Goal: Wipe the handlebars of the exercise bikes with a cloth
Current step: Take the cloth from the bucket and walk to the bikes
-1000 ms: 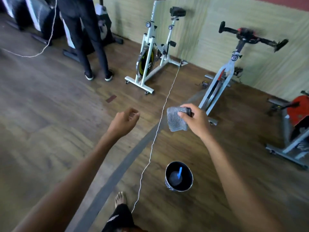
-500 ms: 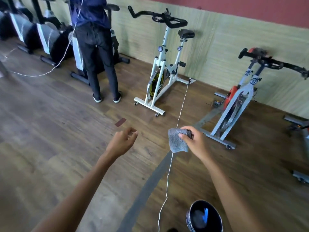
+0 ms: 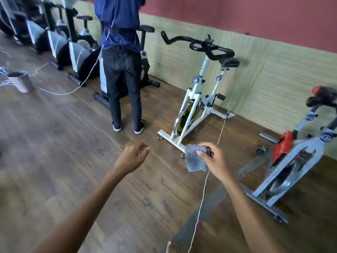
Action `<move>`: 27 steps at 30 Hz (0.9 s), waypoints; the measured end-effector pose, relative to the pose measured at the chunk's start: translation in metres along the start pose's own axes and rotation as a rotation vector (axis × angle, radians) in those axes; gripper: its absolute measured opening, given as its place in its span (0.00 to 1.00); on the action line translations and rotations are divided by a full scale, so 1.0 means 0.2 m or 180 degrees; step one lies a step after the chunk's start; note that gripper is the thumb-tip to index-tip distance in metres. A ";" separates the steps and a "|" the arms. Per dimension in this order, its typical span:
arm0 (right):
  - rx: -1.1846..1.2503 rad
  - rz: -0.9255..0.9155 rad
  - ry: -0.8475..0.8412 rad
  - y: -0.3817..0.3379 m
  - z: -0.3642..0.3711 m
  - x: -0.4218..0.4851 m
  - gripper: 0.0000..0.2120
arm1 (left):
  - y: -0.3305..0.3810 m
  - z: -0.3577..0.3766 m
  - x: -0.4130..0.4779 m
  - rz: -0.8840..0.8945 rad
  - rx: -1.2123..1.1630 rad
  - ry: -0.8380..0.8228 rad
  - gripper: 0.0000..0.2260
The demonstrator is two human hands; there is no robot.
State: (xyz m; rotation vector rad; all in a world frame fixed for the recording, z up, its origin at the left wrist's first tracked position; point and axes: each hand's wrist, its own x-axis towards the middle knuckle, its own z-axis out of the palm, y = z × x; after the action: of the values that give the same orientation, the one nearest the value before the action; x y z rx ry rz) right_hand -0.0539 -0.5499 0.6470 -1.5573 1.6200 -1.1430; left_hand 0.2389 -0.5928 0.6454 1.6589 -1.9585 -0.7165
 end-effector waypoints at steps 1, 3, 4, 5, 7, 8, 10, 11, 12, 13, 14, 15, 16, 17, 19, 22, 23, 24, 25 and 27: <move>0.0003 -0.0055 -0.0015 0.00 0.00 0.12 0.08 | 0.01 -0.01 0.10 -0.0059 -0.0024 0.0032 0.07; -0.0057 -0.0152 -0.0088 -0.01 0.00 0.38 0.09 | 0.02 -0.05 0.30 -0.0138 -0.0091 0.0142 0.07; -0.0062 -0.0171 -0.0126 -0.01 0.00 0.51 0.09 | 0.02 -0.06 0.40 -0.0159 -0.0098 0.0181 0.09; -0.0080 -0.0172 -0.0151 -0.02 0.01 0.62 0.08 | 0.01 -0.08 0.49 -0.0179 -0.0084 0.0202 0.10; -0.0121 -0.0225 -0.0163 -0.04 0.05 0.83 0.07 | -0.02 -0.10 0.67 -0.0214 -0.0065 0.0242 0.12; -0.0146 -0.0267 -0.0185 -0.04 0.07 0.93 0.08 | -0.03 -0.11 0.77 -0.0228 -0.0062 0.0254 0.12; -0.0171 -0.0262 -0.0231 -0.04 0.13 1.14 0.09 | -0.05 -0.13 0.96 -0.0231 -0.0086 0.0273 0.13; -0.0191 -0.0239 -0.0236 -0.05 0.17 1.23 0.09 | -0.06 -0.14 1.05 -0.0215 -0.0117 0.0285 0.12; -0.0241 -0.0235 -0.0223 -0.05 0.21 1.33 0.09 | -0.08 -0.15 1.15 -0.0208 -0.0159 0.0281 0.12; -0.0308 -0.0242 -0.0201 -0.06 0.25 1.42 0.09 | -0.11 -0.17 1.26 -0.0193 -0.0196 0.0262 0.12; -0.0338 -0.0233 -0.0165 -0.07 0.29 1.51 0.09 | -0.14 -0.18 1.36 -0.0168 -0.0223 0.0231 0.12; -0.0327 -0.0220 -0.0121 -0.08 0.33 1.61 0.09 | -0.18 -0.21 1.47 -0.0126 -0.0231 0.0200 0.12; -0.0295 -0.0206 -0.0076 -0.09 0.38 1.70 0.09 | -0.21 -0.24 1.58 -0.0088 -0.0232 0.0173 0.12; -0.0279 -0.0176 -0.0048 -0.10 0.42 1.79 0.08 | -0.26 -0.28 1.69 -0.0051 -0.0226 0.0163 0.11; -0.0324 -0.0111 -0.0040 -0.15 0.51 1.97 0.08 | -0.35 -0.38 1.92 -0.0014 -0.0190 0.0164 0.12; -0.0230 -0.0026 0.0006 -0.21 0.62 2.26 0.08 | -0.46 -0.53 2.26 0.0102 -0.0093 0.0191 0.12; -0.0156 -0.0054 0.0047 -0.23 0.65 2.36 0.08 | -0.47 -0.58 2.38 0.0157 -0.0094 0.0210 0.12; -0.0103 -0.0098 0.0113 -0.25 0.68 2.45 0.09 | -0.48 -0.62 2.50 0.0232 -0.0109 0.0234 0.11; -0.0102 -0.0140 0.0198 -0.27 0.70 2.54 0.10 | -0.48 -0.65 2.60 0.0311 -0.0131 0.0245 0.11; -0.0114 -0.0171 0.0368 -0.33 0.72 2.70 0.11 | -0.47 -0.69 2.78 0.0407 -0.0216 0.0201 0.11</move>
State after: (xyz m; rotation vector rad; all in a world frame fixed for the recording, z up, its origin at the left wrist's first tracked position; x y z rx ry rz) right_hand 0.0372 -1.1011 0.7158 -1.5921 1.6908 -1.2597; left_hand 0.3106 -1.1667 0.6992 1.4839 -1.9539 -0.6664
